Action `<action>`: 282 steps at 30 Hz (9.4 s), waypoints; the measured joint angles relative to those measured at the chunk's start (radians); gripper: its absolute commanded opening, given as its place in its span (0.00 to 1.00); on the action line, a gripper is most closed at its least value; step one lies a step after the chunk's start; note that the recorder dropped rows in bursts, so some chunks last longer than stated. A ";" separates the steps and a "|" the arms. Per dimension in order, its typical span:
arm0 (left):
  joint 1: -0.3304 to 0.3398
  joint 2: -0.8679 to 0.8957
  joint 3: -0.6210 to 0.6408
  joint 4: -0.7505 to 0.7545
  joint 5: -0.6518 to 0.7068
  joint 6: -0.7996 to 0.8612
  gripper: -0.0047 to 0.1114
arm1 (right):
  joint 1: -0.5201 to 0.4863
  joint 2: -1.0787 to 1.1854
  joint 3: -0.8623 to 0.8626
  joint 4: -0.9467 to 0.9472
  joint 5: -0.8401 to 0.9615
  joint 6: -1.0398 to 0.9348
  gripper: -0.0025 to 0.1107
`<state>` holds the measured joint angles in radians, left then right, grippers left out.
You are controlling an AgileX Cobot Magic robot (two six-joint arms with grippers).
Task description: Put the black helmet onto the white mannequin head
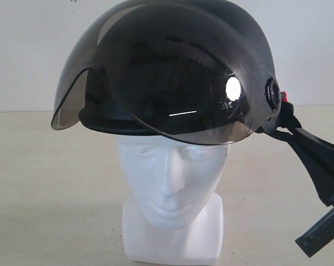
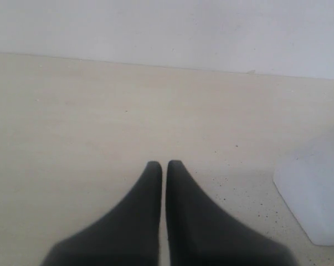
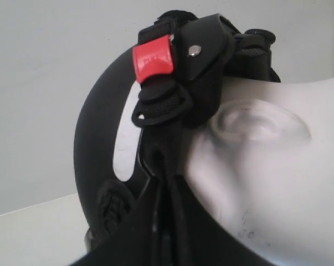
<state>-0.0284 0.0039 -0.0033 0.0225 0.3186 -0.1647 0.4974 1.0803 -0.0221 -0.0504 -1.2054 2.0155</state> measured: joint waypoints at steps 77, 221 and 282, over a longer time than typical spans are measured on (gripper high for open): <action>0.000 -0.001 0.000 -0.015 -0.671 -0.047 0.08 | -0.009 -0.273 -1.040 0.097 2.411 -1.874 0.17; -0.259 1.397 -1.549 -0.732 0.800 0.558 0.08 | -0.118 0.207 -1.435 0.782 2.249 -2.406 0.02; -0.269 1.280 -1.373 -0.691 0.892 0.534 0.08 | -0.109 0.105 -1.265 0.825 2.316 -2.399 0.02</action>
<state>-0.2978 1.2839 -1.3767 -0.6682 1.2108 0.3698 0.3885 1.1854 -1.2872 0.7748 1.1105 -0.3839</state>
